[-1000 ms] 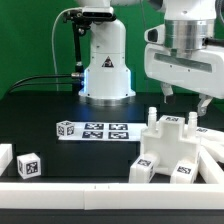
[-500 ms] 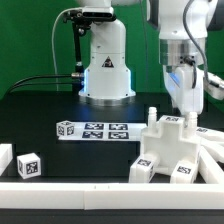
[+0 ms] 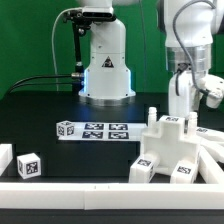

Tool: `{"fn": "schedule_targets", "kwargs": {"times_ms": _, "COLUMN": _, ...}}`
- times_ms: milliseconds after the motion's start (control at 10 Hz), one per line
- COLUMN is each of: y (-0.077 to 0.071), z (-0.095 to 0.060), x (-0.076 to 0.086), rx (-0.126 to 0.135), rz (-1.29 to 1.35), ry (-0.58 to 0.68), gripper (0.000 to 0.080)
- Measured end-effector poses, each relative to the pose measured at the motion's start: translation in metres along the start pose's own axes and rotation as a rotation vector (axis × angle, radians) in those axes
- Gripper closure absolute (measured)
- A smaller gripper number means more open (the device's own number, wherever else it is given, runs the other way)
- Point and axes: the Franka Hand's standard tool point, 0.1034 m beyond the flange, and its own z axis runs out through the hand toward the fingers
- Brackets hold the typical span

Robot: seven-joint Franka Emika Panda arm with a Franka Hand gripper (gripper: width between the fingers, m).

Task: Assemble chair

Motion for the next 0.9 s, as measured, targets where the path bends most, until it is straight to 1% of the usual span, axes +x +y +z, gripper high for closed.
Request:
{"fn": "schedule_targets", "kwargs": {"times_ms": 100, "y": 0.008, "z": 0.006, "x": -0.003, "rx": -0.008, "rz": -0.006, "ry": 0.002, "gripper": 0.0150}}
{"fn": "schedule_targets", "kwargs": {"times_ms": 200, "y": 0.010, "z": 0.007, "x": -0.006, "rx": -0.002, "rz": -0.020, "ry": 0.001, "gripper": 0.0150}}
{"fn": "schedule_targets", "kwargs": {"times_ms": 400, "y": 0.012, "z": 0.007, "x": -0.007, "rx": -0.005, "rz": -0.036, "ry": 0.000, "gripper": 0.0150}}
{"fn": "schedule_targets", "kwargs": {"times_ms": 700, "y": 0.014, "z": 0.014, "x": 0.002, "rx": -0.010, "rz": 0.050, "ry": -0.004, "gripper": 0.0150}}
{"fn": "schedule_targets", "kwargs": {"times_ms": 900, "y": 0.004, "z": 0.014, "x": 0.012, "rx": -0.003, "rz": 0.029, "ry": 0.002, "gripper": 0.0150}}
